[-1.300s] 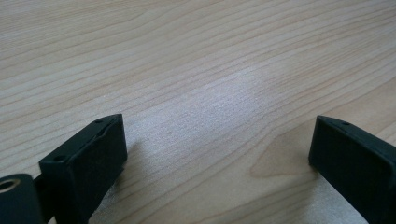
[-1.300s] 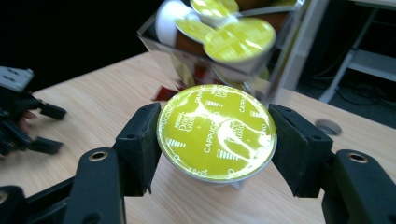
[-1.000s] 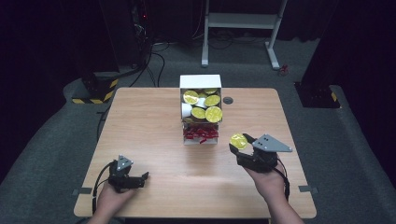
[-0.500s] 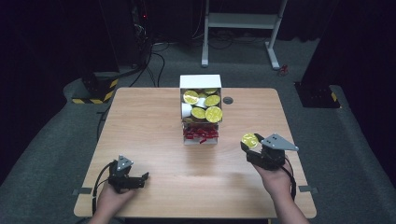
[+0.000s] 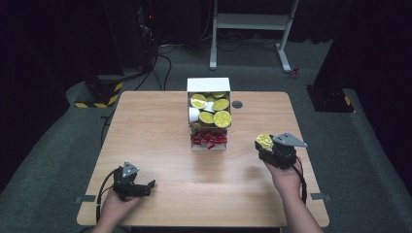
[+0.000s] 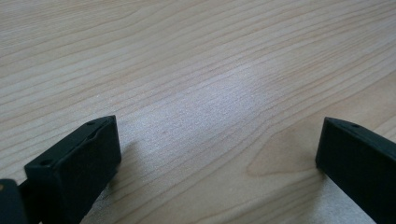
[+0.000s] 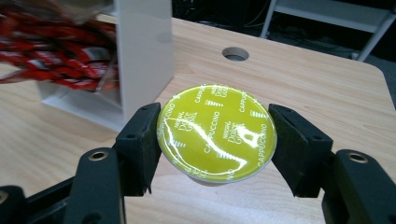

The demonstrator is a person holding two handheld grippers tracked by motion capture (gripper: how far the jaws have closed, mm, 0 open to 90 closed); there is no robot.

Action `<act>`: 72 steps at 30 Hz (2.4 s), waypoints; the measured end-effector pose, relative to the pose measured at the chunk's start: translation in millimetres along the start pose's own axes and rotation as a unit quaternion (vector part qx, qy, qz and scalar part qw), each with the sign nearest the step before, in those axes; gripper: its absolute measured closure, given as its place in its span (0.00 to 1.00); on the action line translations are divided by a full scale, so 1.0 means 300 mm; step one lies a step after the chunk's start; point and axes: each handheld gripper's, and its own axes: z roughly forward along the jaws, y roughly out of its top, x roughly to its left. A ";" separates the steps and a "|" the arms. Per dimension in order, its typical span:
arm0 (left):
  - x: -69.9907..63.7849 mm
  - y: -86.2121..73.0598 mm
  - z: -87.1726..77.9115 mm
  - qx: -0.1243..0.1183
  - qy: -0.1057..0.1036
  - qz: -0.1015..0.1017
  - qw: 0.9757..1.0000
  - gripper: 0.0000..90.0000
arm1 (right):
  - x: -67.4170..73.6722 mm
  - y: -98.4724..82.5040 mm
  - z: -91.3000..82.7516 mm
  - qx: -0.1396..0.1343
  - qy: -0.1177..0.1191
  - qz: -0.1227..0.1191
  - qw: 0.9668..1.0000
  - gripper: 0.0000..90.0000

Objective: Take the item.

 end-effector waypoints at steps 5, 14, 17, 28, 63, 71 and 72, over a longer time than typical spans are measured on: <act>0.000 0.000 0.000 0.000 0.000 0.000 1.000 0.00 | -0.031 -0.003 0.059 0.014 -0.013 0.012 1.000 0.42; -0.001 -0.001 -0.001 0.001 0.001 -0.001 1.000 0.00 | -0.053 0.016 0.168 0.028 -0.027 0.027 0.999 0.42; -0.002 -0.002 -0.001 0.000 0.001 -0.004 1.000 0.00 | -0.056 0.021 0.180 0.028 -0.025 0.030 0.999 0.42; -0.001 -0.001 -0.001 0.000 0.001 -0.002 1.000 0.00 | -0.063 -0.009 0.265 0.056 -0.029 0.029 0.998 0.42; -0.001 -0.002 -0.002 -0.001 0.001 -0.001 1.000 0.00 | -0.085 -0.076 0.345 0.114 -0.022 0.082 0.990 0.21; -0.001 -0.002 -0.002 -0.001 0.001 -0.001 1.000 0.00 | -0.079 -0.056 0.319 0.087 -0.026 0.076 0.993 0.16; -0.001 -0.002 -0.002 -0.001 0.001 -0.001 1.000 0.00 | -0.079 -0.056 0.319 0.087 -0.026 0.076 0.993 0.16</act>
